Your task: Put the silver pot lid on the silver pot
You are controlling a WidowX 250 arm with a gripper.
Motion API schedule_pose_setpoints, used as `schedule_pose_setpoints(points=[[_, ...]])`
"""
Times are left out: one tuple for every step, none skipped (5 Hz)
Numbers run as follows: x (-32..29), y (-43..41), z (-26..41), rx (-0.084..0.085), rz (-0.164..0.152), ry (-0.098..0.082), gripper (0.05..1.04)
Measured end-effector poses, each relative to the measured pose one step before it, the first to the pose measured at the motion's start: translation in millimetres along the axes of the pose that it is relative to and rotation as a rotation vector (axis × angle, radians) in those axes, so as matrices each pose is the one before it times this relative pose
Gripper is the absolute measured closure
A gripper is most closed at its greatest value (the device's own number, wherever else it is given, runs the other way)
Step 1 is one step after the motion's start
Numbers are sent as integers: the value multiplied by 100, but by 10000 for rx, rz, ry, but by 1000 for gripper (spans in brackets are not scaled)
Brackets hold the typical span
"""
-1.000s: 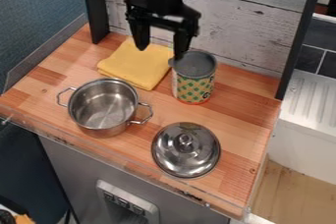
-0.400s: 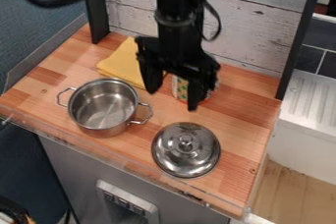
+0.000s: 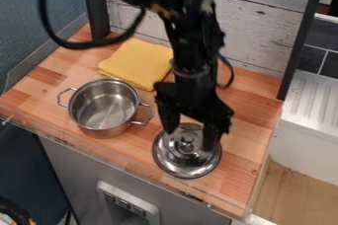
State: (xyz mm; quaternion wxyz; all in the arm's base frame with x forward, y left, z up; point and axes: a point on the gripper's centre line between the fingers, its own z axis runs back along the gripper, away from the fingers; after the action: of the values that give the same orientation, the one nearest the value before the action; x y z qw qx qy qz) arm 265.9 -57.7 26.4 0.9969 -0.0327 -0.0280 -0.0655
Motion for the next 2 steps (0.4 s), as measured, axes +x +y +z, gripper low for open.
schedule_pose_setpoints(points=[[74, -474, -1564, 12, -216, 134, 83], [505, -610, -302, 89, -267, -92, 137]])
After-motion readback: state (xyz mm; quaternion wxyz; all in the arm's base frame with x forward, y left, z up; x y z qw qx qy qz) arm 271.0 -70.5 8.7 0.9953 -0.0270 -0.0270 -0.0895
